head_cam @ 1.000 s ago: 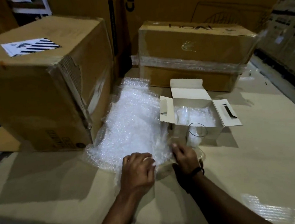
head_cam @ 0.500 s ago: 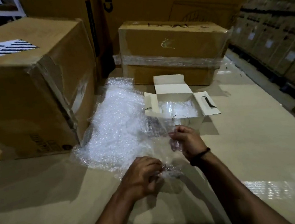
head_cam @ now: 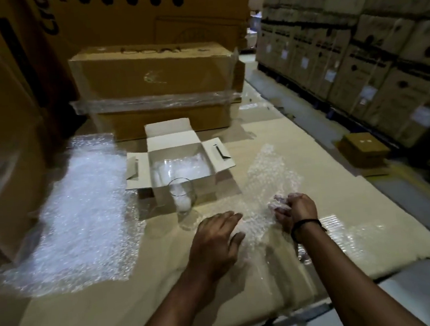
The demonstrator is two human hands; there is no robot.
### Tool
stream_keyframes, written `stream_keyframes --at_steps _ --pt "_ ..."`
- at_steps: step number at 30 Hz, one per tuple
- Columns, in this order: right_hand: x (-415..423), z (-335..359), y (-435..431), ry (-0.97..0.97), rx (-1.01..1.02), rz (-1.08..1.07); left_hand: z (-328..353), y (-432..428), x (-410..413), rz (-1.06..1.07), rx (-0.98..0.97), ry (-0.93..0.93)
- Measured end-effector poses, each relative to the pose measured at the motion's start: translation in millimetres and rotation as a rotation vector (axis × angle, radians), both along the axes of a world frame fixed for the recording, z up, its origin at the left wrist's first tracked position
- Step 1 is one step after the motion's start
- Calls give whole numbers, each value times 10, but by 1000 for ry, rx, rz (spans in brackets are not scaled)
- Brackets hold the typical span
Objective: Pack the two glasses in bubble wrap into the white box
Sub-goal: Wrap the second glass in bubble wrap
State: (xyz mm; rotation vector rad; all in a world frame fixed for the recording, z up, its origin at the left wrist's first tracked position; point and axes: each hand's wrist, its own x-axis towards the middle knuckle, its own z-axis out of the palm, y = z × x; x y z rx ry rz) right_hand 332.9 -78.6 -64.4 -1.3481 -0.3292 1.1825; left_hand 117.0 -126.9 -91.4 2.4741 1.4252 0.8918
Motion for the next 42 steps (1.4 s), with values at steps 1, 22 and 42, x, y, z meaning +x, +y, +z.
stream_keyframes --at_steps 1,22,42 --pt "78 -25 31 -7 -15 3 -16 3 130 23 -60 75" --pt "309 49 259 -995 599 787 -182 242 267 405 -250 -57" --pt "27 -451 -114 -1715 -15 1178 -262 84 45 354 -348 216"
